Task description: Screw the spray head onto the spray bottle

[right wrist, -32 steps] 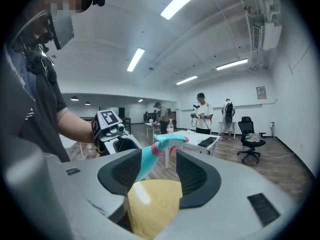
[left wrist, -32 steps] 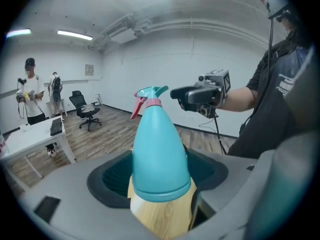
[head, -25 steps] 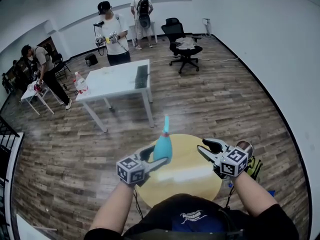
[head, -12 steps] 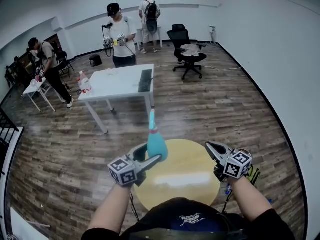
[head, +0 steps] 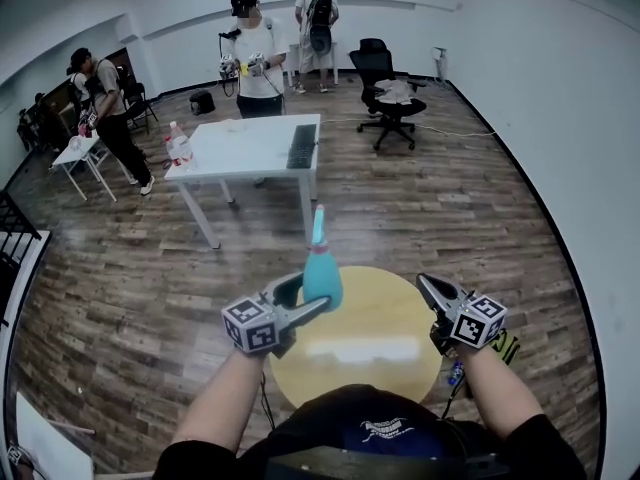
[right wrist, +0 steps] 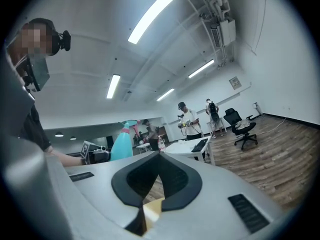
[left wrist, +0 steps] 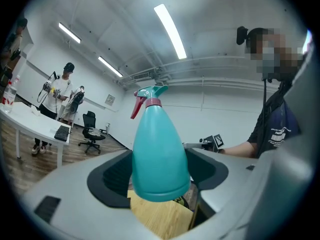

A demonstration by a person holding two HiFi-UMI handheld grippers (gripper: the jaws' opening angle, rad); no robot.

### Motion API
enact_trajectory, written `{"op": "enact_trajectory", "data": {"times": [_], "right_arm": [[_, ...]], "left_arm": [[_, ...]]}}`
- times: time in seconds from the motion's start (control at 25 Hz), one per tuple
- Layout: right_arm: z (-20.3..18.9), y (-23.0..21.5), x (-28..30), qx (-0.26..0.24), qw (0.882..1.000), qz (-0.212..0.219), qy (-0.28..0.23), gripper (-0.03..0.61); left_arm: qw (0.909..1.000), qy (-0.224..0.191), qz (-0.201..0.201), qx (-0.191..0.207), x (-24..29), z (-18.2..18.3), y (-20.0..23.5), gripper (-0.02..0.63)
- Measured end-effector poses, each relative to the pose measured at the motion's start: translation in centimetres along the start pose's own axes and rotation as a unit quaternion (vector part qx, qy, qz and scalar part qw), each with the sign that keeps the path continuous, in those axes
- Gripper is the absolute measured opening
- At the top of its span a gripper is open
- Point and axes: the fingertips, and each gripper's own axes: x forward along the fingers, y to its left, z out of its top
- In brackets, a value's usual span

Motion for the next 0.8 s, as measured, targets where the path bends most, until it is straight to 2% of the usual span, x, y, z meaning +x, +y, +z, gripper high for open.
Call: {"op": "enact_trajectory", "data": {"times": [0.8], "right_arm": [[-0.36,0.42,0.13,-0.014,1.000,0.006,0.017,0.005]], "left_arm": [[0.9999,0.008,-0.006,-0.002,0.29,0.08,-0.35,0.375]]}}
